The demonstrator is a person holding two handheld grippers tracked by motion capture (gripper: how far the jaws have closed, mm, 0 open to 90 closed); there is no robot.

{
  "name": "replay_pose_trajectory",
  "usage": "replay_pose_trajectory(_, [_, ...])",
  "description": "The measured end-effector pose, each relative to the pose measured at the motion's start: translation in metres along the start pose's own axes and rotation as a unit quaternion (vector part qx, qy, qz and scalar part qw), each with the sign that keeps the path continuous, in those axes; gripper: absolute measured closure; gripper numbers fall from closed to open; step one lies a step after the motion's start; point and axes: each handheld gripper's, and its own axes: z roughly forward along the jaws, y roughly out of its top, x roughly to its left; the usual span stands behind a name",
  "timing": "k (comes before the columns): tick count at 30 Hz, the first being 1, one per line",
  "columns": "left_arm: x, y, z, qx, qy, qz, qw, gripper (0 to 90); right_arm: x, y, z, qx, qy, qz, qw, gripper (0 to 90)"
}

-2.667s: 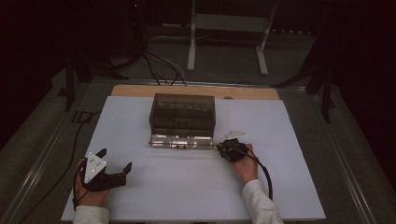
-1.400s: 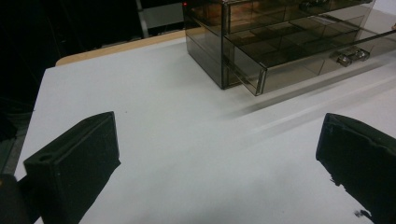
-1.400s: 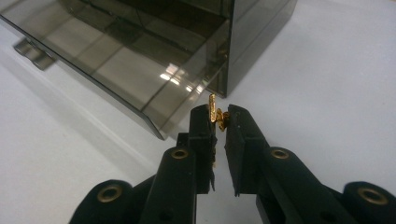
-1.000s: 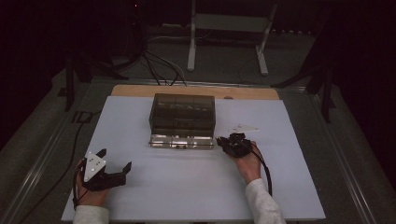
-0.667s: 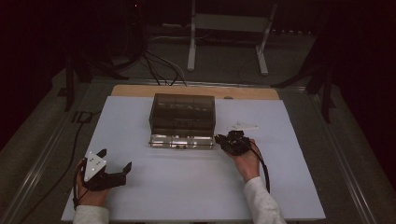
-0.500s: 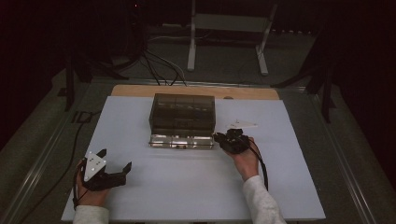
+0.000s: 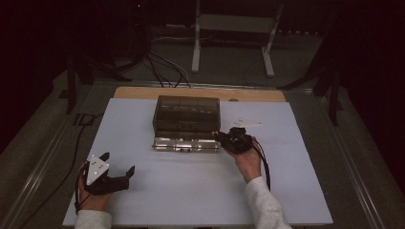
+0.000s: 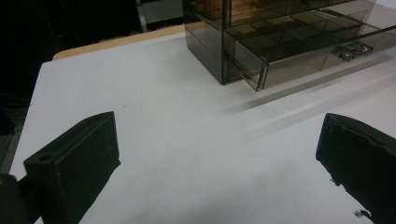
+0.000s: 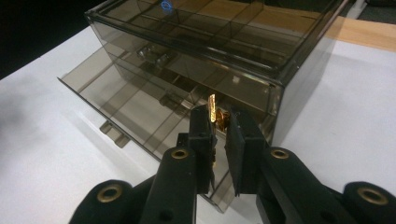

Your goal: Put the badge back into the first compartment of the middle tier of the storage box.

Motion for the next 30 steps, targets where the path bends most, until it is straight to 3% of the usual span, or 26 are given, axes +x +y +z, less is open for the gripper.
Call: replay_pose_trajectory(30, [0.003,-0.001,0.0,-0.002,-0.002,-0.007,1.0,0.6,0.028,0.018,0.019,-0.005,0.029,-0.01,0.9995,81.7])
